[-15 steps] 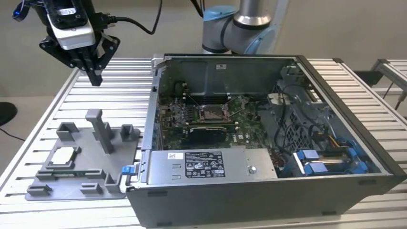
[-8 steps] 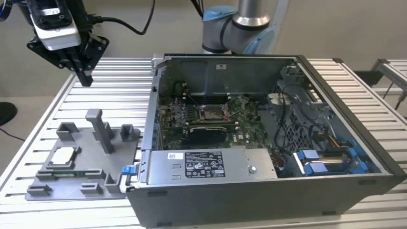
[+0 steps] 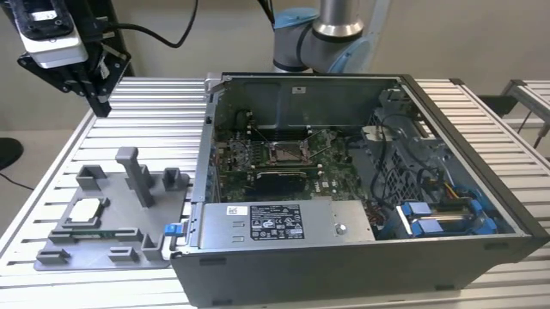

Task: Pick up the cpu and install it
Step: 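Pick up the cpu and move it towards the insertion slot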

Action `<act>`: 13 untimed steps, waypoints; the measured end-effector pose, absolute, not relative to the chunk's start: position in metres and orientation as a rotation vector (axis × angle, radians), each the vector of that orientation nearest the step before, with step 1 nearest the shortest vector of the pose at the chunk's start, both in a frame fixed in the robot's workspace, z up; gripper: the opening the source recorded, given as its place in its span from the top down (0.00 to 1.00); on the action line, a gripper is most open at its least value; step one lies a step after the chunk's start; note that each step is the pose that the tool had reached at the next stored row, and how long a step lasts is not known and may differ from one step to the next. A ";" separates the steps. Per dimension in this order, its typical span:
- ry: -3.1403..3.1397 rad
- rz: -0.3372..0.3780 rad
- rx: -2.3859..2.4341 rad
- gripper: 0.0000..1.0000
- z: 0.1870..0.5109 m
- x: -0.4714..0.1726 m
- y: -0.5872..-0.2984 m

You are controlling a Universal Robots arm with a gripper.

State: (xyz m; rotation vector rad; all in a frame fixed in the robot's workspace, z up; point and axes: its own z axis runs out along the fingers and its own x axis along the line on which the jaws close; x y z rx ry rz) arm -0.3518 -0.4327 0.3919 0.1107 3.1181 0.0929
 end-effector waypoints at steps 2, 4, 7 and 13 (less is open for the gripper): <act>3.118 0.093 0.111 1.00 0.392 -0.357 -0.433; 3.118 0.093 0.111 1.00 0.391 -0.363 -0.432; 3.118 0.093 0.111 1.00 0.391 -0.372 -0.432; 3.118 0.093 0.111 1.00 0.391 -0.388 -0.428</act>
